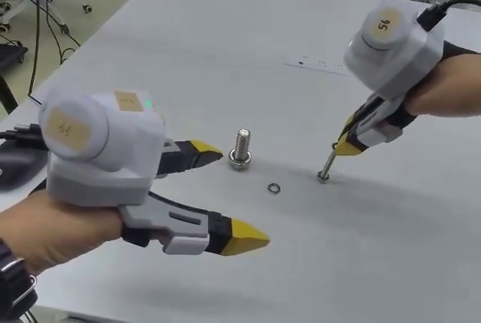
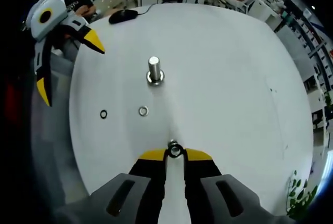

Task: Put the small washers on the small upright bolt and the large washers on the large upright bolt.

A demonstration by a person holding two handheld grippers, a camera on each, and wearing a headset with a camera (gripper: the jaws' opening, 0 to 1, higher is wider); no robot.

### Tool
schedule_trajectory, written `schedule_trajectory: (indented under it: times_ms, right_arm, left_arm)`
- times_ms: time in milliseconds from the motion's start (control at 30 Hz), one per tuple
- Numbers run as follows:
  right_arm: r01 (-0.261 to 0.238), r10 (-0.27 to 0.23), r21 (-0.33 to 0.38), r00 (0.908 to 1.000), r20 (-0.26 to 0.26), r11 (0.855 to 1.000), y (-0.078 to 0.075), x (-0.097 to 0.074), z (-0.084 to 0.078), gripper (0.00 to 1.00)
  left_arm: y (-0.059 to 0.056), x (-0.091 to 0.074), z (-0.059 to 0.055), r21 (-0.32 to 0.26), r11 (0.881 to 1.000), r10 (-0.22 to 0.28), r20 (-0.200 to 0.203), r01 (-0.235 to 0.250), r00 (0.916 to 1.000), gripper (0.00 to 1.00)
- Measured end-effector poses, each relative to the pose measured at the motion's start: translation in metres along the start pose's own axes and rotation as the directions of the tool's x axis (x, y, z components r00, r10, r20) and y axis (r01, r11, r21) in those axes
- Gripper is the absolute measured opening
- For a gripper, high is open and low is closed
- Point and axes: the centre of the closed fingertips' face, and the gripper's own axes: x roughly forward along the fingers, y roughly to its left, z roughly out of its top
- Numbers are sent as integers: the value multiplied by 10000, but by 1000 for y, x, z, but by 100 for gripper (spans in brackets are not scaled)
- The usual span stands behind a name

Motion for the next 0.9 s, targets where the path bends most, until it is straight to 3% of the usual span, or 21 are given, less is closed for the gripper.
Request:
schedule_trajectory:
  times_ms: [900]
  right_arm:
    - [-359,364,159,9988,-322,9992,2,22,-10,14]
  left_arm:
    - [0,0,-3,-131,9999,44,-20,-44,10000,75]
